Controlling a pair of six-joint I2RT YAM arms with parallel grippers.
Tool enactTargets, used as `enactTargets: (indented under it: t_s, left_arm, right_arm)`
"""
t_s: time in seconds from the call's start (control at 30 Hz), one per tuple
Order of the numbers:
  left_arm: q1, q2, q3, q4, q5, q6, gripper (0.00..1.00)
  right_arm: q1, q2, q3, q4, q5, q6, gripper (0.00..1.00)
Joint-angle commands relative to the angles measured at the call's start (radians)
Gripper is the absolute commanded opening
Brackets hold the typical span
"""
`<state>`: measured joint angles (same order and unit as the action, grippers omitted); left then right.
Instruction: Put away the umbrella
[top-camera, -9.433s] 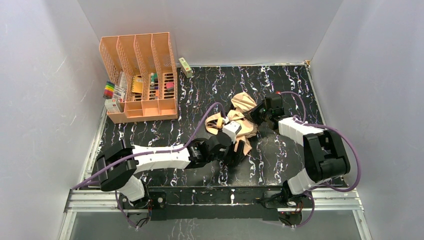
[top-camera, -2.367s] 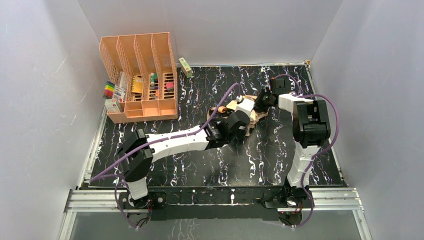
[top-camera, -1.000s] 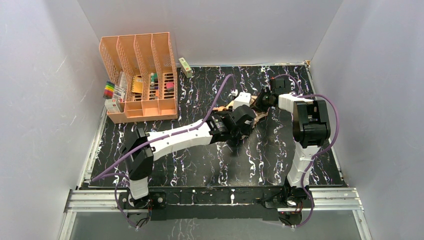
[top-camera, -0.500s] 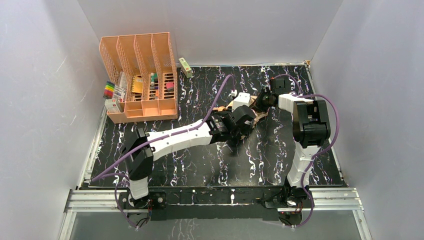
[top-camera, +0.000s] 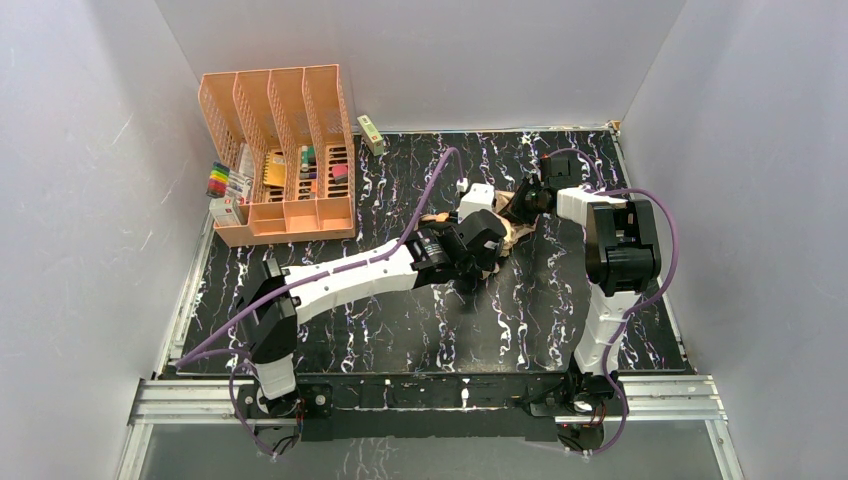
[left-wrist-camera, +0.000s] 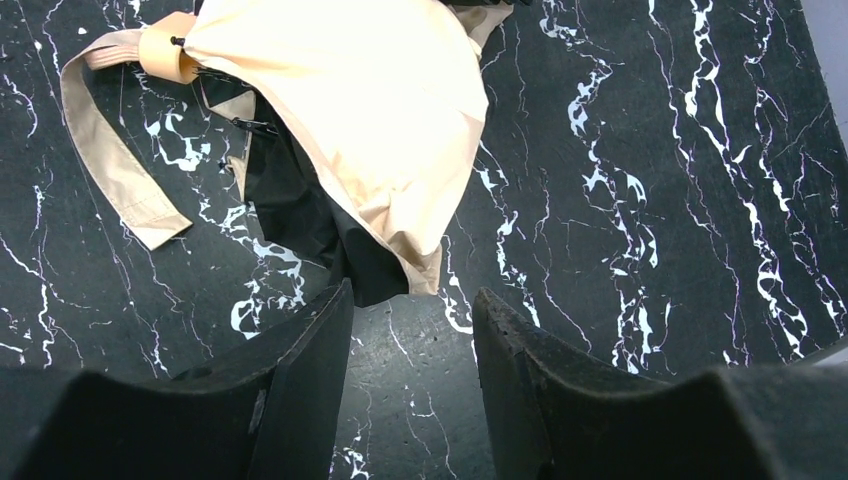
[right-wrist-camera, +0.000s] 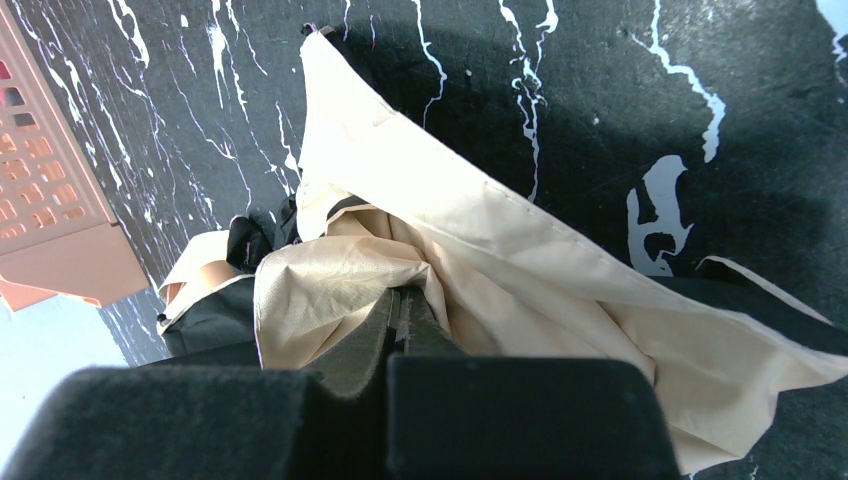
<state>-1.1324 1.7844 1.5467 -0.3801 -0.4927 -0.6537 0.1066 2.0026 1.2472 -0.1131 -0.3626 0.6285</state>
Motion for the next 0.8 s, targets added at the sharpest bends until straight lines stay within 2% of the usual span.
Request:
enactTargets:
  t_s: [0.0, 0.33, 0.77]
  left_arm:
    - [0.0, -0.041, 0.002, -0.027, -0.044, -0.013, 0.47]
    - [0.0, 0.025, 0.066, -0.038, -0.069, 0.025, 0.42]
    - [0.002, 0.053, 0.072, -0.061, -0.105, 0.038, 0.38]
  right_arm:
    - [-0.014, 0.036, -0.014, -0.068, 0.088, -0.038, 0.0]
    - [-0.014, 0.035, -0.015, -0.068, 0.089, -0.041, 0.0]
    - [-0.014, 0.036, -0.014, -0.069, 0.087, -0.043, 0.0]
